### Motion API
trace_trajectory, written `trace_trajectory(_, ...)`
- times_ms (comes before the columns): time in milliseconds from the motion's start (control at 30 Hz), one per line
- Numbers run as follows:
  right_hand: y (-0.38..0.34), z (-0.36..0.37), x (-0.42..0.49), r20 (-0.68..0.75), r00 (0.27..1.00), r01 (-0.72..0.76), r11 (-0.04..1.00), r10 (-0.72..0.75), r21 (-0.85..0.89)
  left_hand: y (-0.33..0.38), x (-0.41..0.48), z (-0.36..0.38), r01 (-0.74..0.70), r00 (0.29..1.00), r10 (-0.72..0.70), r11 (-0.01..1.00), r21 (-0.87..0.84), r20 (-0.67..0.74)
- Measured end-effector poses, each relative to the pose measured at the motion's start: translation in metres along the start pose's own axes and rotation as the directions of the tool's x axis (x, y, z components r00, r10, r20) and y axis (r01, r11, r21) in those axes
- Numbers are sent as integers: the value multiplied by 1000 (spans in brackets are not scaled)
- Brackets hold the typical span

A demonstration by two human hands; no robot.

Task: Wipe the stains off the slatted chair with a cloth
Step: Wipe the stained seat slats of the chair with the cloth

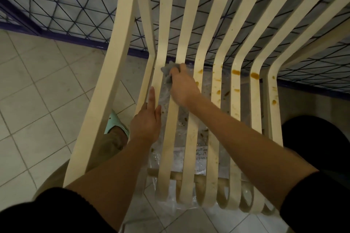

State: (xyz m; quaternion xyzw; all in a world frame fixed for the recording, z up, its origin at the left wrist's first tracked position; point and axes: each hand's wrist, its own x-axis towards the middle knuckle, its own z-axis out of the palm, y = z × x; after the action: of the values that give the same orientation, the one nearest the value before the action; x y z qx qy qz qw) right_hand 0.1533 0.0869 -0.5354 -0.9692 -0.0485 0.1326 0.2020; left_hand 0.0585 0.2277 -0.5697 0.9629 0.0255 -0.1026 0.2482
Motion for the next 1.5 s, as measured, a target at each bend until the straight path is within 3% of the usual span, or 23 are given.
trace_trajectory(200, -12, 29, -54, -33, 999, 36, 996, -33, 87, -3, 2, 2, -34, 999, 34, 999, -28, -11)
trace_trajectory(333, -22, 39, -100, -55, 998, 23, 992, -16, 124, -3, 5, 3, -6, 998, 5, 1000, 14, 59)
trace_trajectory(567, -50, 44, -179, 102, 995, -36, 983, 18, 178, 1, 2, -4, 17, 999, -15, 999, -33, 46)
trace_trajectory(767, -58, 55, -231, 250, 967, 13, 986, -54, 163, 4, -1, -9, 29, 994, -18, 994, -107, 104)
trace_trajectory(900, -52, 59, -253, 192, 972, 100, 980, -134, 175, 10, -17, -17, -36, 999, 37, 999, -22, 28)
trace_trajectory(967, -51, 53, -261, 141, 981, 91, 958, -134, 272, 15, -37, -16, -114, 993, 114, 993, -18, -5)
trace_trajectory(1033, -48, 42, -272, 18, 994, 96, 925, -110, 368, 20, -59, -11, -170, 985, 170, 985, 15, 11)
trace_trajectory(1167, -34, 10, -284, -118, 988, 137, 911, -98, 388, 15, -74, -8, -162, 984, 156, 985, 64, 83)
trace_trajectory(1267, -18, -2, -284, -184, 983, 66, 918, 8, 391, 15, -77, -10, -188, 975, 172, 976, 113, 138)
trace_trajectory(1333, -11, 0, -283, -170, 984, 14, 932, 51, 361, 18, -80, -11, -174, 976, 146, 970, 171, 162)
trace_trajectory(1500, -14, 30, -284, 36, 996, -93, 951, 86, 294, 21, -89, -7, -191, 979, 158, 928, 320, 127)
